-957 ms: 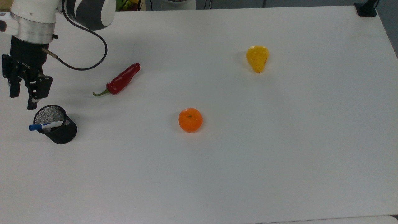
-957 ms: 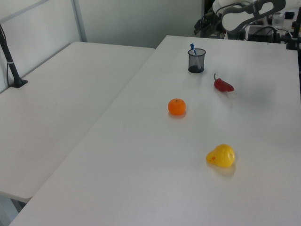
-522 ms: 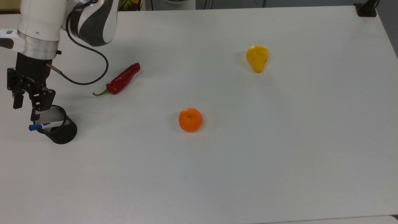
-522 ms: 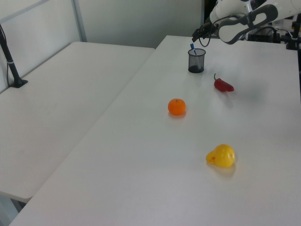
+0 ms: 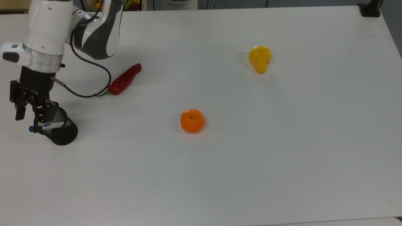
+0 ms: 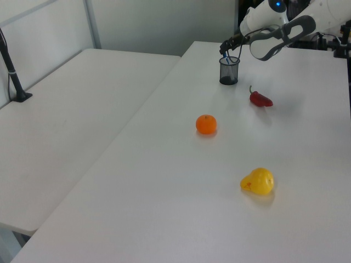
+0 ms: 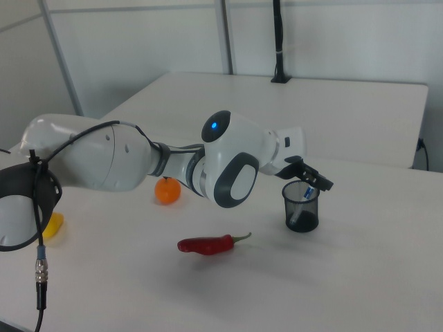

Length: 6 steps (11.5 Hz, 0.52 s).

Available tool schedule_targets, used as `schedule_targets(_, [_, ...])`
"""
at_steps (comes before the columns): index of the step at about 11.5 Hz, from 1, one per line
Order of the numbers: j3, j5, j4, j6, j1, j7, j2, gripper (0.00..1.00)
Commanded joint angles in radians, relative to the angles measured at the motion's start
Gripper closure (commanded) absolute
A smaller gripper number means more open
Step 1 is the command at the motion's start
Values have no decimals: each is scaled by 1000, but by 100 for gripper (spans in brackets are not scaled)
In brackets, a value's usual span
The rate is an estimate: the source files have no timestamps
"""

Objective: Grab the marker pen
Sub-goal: 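Close the gripper on the blue-capped marker inside the cup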

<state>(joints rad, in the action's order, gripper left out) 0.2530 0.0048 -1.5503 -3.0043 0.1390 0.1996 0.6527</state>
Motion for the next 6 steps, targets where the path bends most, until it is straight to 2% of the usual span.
schedule_targets(1, [0,17,22,-22,-4,7,19,32])
schedule_targets(6, [-1,15,50,-22,-4,6,50,35])
